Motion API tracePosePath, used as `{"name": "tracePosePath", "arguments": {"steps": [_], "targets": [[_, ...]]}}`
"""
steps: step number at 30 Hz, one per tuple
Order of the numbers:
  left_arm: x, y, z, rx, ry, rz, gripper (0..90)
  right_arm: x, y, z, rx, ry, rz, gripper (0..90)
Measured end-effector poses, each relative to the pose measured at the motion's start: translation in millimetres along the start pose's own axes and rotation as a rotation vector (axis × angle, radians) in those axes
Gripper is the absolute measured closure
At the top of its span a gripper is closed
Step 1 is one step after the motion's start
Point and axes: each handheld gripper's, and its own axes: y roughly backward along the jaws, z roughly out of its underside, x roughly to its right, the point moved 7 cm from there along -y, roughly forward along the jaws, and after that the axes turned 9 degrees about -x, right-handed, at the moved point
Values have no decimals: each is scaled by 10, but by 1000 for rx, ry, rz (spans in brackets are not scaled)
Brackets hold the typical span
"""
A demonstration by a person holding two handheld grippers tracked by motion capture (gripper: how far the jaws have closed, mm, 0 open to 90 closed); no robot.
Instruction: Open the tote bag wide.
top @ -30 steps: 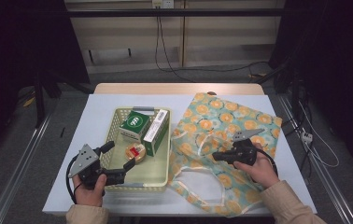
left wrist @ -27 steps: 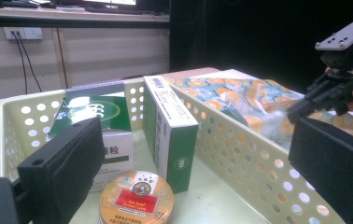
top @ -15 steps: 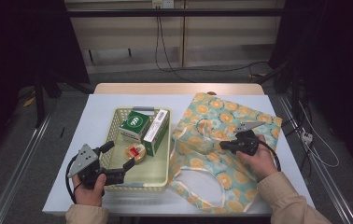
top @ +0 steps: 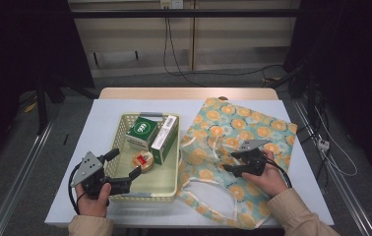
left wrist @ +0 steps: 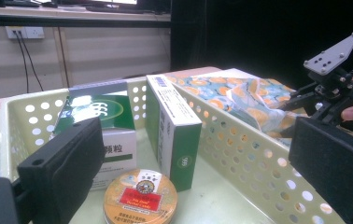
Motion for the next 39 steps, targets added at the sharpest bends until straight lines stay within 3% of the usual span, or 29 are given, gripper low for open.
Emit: {"name": "tracePosePath", "arguments": {"steps": [9, 14, 20, 29, 39], "targets": [[0, -11, 6, -4, -4, 4, 34, 58, -6, -3, 12, -8, 26, 530], [-14, -5, 8, -2, 1, 4, 34, 62, -1, -15, 5, -9, 22, 699], [-30, -1, 8, 0, 4, 2, 34, 61, -4, -28, -4, -1, 9, 808], [-37, 6, 9, 0, 2, 1, 34, 45, -6, -42, -12, 7, -5, 892], [-54, 50, 11, 9, 10, -8, 34, 83, 40, -93, -17, -7, -24, 900]]}}
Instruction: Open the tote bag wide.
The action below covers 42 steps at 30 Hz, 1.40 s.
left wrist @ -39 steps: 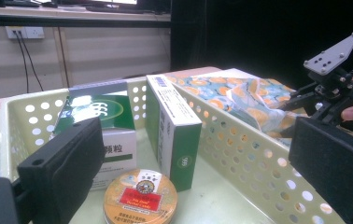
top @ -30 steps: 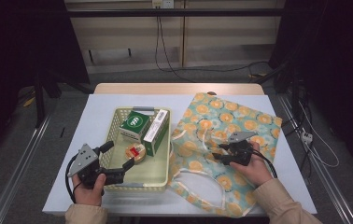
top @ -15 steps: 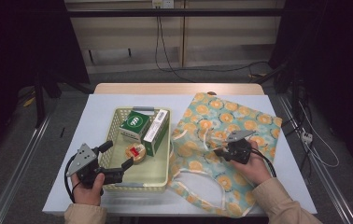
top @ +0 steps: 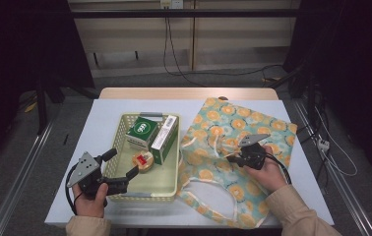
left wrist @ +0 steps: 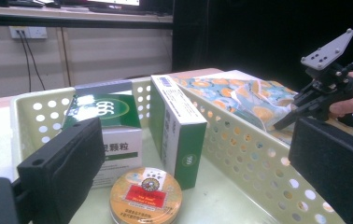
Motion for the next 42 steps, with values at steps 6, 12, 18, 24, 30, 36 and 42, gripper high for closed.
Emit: {"name": "tracePosePath", "arguments": {"steps": [6, 12, 18, 24, 30, 36, 42], "targets": [[1, 4, 1, -2, -2, 0, 34, 155, 106, -74, 49, -62, -23, 900], [-1, 21, -2, 5, 3, -4, 34, 523, 132, -65, 64, -182, 22, 899], [-9, 32, -4, 5, 1, -8, 34, 535, -14, -11, 7, -147, 64, 714], [3, 27, -9, 6, -2, -8, 34, 509, 4, -56, 11, -88, 126, 432], [11, 34, -12, 8, -2, -12, 34, 438, -104, -45, -12, -70, 88, 311], [16, 45, -8, 5, -1, -15, 34, 409, -156, -75, -11, -54, 85, 404], [16, 69, -4, 5, -2, -18, 34, 541, -122, -74, -8, -82, 94, 690]]}}
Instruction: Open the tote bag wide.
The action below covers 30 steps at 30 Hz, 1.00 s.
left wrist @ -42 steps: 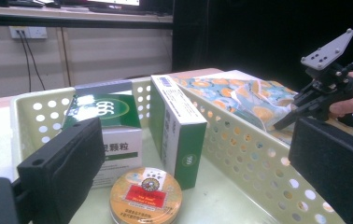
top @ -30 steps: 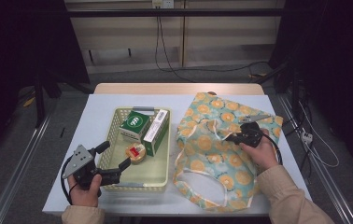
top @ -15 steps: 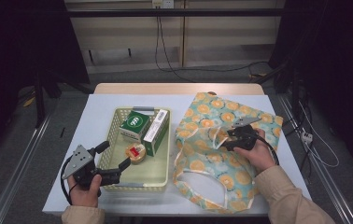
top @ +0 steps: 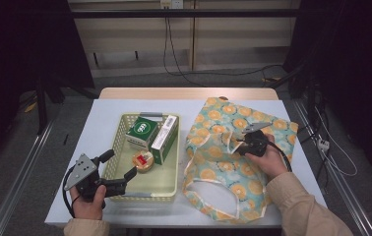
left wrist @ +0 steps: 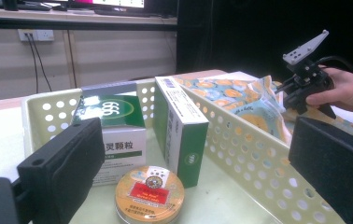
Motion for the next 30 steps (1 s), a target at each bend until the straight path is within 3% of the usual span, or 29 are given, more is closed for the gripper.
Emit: {"name": "tracePosePath", "arguments": {"steps": [3, 8, 13, 18, 25, 30], "targets": [[-2, -2, 4, -6, -3, -2, 34, 14, -2, -22, -17, 12, 7, 790], [4, -10, 4, -20, 5, 1, 34, 63, -12, -43, -24, -20, -5, 883], [12, -12, -3, -34, 3, 10, 34, 63, 21, -86, -61, -27, -5, 895], [13, 25, -76, -31, 10, 13, 34, 32, 197, -241, -16, -58, -68, 897], [44, 43, -296, -10, 4, 24, 34, 53, 416, -406, 5, -65, -68, 896], [50, -25, -425, -43, -20, 44, 34, 118, 541, -498, 26, -78, -56, 895]]}}
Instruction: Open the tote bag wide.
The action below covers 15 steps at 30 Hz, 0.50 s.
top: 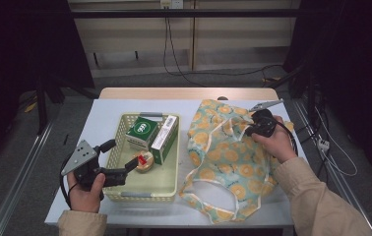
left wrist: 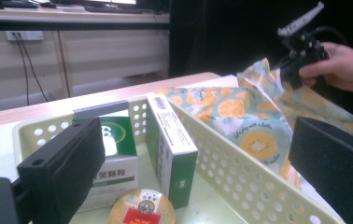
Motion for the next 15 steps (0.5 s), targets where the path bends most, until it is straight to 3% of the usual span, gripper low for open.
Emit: {"name": "tracePosePath", "arguments": {"steps": [7, 15], "targets": [[-33, -131, -121, -13, -11, 17, 34, 25, 77, -64, 14, -10, 2, 895], [-55, -296, -131, -39, 2, 41, 34, 26, 110, -103, 31, -19, -7, 894]]}}
